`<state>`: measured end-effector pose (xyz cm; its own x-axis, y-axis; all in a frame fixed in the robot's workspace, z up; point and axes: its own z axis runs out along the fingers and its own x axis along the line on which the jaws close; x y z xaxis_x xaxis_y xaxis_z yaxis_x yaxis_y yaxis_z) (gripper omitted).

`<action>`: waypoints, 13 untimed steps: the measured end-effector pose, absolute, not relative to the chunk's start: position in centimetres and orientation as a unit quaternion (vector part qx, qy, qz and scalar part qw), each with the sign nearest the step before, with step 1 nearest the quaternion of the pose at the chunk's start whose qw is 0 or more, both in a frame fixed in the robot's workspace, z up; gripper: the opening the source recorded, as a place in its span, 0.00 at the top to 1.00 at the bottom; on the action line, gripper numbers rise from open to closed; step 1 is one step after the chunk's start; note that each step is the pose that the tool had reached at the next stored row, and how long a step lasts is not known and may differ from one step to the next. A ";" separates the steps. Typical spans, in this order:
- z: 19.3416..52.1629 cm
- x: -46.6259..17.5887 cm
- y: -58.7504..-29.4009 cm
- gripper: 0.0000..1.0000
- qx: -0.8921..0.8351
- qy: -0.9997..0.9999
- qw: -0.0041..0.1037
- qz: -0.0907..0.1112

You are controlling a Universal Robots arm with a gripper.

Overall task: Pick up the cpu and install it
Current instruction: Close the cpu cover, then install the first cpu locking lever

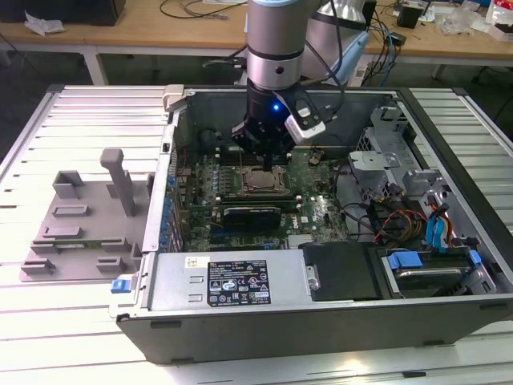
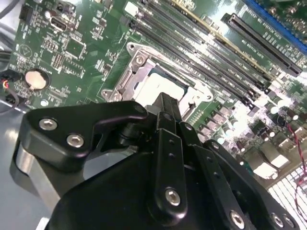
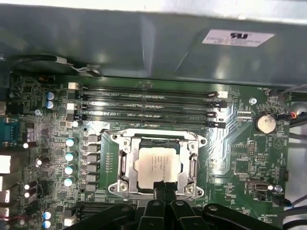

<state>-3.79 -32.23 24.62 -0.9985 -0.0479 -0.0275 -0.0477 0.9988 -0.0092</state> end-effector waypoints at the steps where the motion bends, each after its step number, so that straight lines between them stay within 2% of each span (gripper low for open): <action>1: 24.7 -3.8 -32.2 0.89 -0.024 1.000 0.014 -0.004; 13: 25.4 -3.8 -31.9 0.89 -0.026 1.000 0.015 -0.004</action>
<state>-3.79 -31.94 25.37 -0.9982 -0.0517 -0.0288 -0.0515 0.9986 -0.0091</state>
